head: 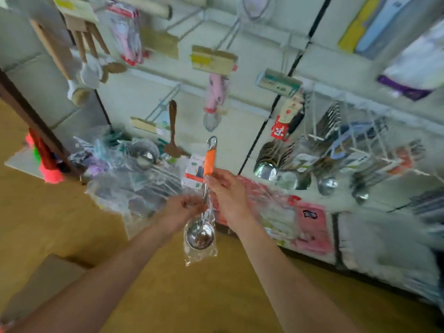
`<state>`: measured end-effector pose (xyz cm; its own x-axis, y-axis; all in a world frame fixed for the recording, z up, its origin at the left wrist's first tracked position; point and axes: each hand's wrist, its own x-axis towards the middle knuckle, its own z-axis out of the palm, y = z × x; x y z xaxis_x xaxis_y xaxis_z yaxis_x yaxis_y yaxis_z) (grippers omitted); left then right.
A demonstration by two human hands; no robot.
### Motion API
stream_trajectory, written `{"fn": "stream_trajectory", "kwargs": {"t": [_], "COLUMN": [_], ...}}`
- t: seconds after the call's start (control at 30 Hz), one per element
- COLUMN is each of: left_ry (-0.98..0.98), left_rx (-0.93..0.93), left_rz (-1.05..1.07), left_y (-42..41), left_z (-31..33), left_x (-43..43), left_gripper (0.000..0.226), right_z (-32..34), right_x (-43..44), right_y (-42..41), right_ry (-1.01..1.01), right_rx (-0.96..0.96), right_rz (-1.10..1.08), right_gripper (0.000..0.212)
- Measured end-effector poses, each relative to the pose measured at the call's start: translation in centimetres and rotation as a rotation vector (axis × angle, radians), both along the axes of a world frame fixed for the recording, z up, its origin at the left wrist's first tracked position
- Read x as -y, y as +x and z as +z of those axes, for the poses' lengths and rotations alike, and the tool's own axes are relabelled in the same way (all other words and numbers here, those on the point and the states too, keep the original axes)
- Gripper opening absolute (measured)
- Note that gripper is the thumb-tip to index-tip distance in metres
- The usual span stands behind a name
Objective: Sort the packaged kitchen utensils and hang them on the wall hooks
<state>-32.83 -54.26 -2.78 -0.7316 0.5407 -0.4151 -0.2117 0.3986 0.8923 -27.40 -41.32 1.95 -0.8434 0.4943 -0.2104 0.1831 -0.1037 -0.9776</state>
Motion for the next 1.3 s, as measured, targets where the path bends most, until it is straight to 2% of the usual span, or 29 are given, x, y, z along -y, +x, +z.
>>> {"fn": "stream_trajectory", "kwargs": {"t": [0.2,0.43,0.7,0.83,0.97,1.1,1.3], "left_ry": [0.030,-0.011,-0.032,0.019,0.020,0.020,0.053], "left_rx": [0.002,-0.070,-0.042,-0.056,-0.037,-0.066,-0.063], "left_rz": [-0.148,-0.396,-0.509,-0.565,-0.526,-0.541,-0.473], "left_y": [6.7,14.5,20.9,23.4,24.3,24.2,23.4], "left_z": [1.3,1.3,0.5,0.5,-0.4,-0.6,-0.5], "left_x": [-11.0,-23.1,-32.9,-37.2,-41.5,-44.2,-46.2], "left_gripper": [0.012,0.007,0.010,0.006,0.008,0.012,0.007], "right_z": [0.0,-0.7,-1.8,-2.5,-3.1,-3.5,-3.6], "right_x": [-10.1,-20.5,-28.6,-32.4,-36.5,-39.3,-41.4], "right_y": [8.2,18.5,26.2,28.5,29.3,29.0,27.4], "right_ry": [-0.007,0.016,0.026,0.018,-0.026,0.026,0.008], "right_rx": [-0.011,0.008,0.001,-0.005,-0.015,-0.049,-0.038], "right_rz": [-0.189,-0.405,-0.596,-0.678,-0.734,-0.693,-0.701], "right_gripper": [0.021,0.014,0.016,0.024,0.017,0.019,0.022]}}
